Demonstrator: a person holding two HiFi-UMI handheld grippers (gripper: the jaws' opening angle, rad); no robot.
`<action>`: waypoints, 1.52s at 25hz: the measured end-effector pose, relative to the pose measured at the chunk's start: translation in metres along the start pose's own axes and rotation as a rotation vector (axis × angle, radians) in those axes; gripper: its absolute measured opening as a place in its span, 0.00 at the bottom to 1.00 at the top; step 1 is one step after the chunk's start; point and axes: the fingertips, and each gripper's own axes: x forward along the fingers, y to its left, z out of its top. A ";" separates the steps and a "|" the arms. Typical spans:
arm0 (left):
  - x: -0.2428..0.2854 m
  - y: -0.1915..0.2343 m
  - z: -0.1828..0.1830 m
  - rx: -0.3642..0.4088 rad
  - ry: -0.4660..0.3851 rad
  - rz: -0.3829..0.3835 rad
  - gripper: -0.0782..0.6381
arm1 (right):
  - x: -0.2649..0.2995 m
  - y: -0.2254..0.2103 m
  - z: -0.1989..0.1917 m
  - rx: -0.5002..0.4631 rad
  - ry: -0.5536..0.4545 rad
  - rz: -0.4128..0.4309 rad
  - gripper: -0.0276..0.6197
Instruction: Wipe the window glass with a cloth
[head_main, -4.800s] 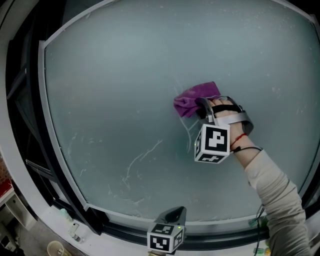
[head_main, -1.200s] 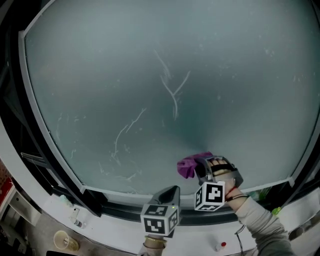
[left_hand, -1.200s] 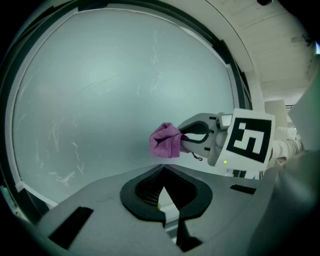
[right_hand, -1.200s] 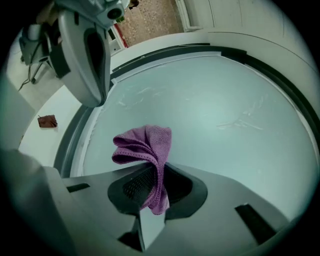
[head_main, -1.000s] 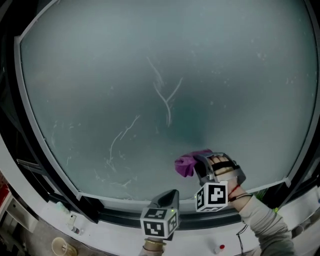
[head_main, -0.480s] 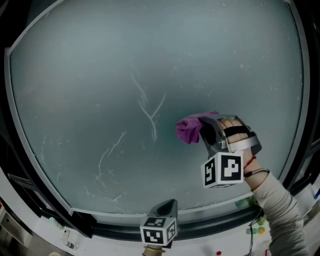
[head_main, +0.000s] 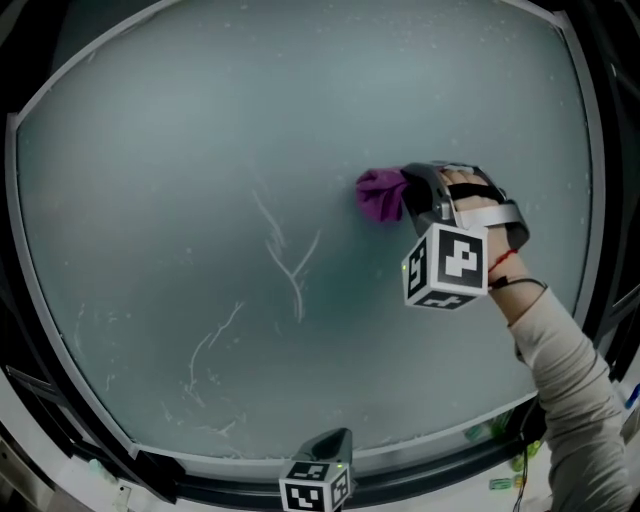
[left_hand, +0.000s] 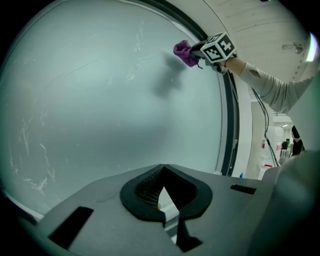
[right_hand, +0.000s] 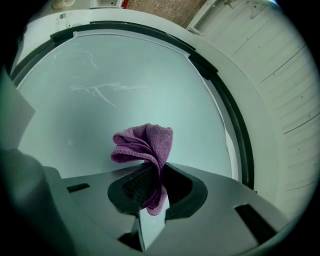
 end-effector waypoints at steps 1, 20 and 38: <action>0.000 0.000 0.000 -0.002 -0.001 0.001 0.12 | 0.006 -0.009 -0.003 -0.007 0.009 -0.016 0.12; 0.002 0.020 0.000 -0.023 0.002 0.035 0.12 | 0.051 -0.103 -0.020 0.043 0.075 -0.192 0.12; 0.006 0.014 -0.002 -0.019 0.006 0.022 0.12 | 0.053 -0.021 -0.012 -0.036 0.058 -0.012 0.12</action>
